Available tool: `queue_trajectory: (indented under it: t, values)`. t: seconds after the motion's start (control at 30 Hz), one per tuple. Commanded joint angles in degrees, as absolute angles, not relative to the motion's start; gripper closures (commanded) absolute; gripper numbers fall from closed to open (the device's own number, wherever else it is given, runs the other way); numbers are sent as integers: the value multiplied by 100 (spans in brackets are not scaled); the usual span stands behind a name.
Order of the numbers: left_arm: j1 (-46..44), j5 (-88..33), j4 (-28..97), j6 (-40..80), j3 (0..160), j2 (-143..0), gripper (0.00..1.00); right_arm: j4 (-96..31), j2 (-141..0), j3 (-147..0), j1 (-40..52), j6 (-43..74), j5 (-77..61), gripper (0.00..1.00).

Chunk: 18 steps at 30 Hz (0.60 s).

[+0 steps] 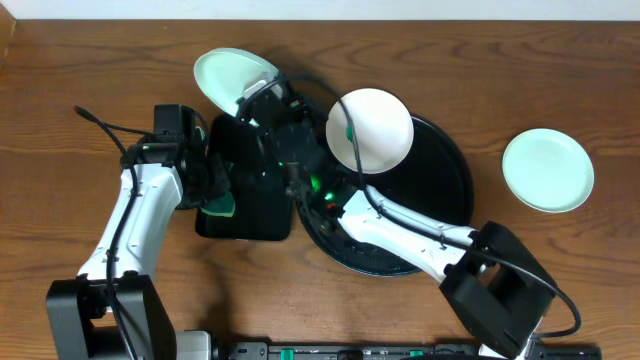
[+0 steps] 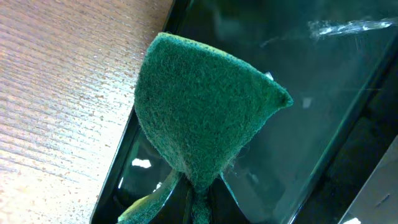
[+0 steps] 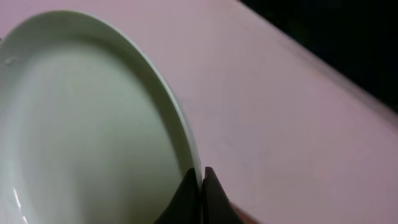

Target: Clean dirty plates on tray and stack at the side

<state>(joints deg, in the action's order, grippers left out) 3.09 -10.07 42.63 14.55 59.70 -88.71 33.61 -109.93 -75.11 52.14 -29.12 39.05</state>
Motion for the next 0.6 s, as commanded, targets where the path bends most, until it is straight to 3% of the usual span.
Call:
queue_trajectory:
  t: [0.0,0.57]
  values:
    - [303,-937,4276,1422,5929,-8761,93,3575,-10984,-7607,5328,-3992,4069,99]
    - [303,-937,4281,1422,5929,-8761,93,3795,-10984,-7607,5371,-4230,4069,99]
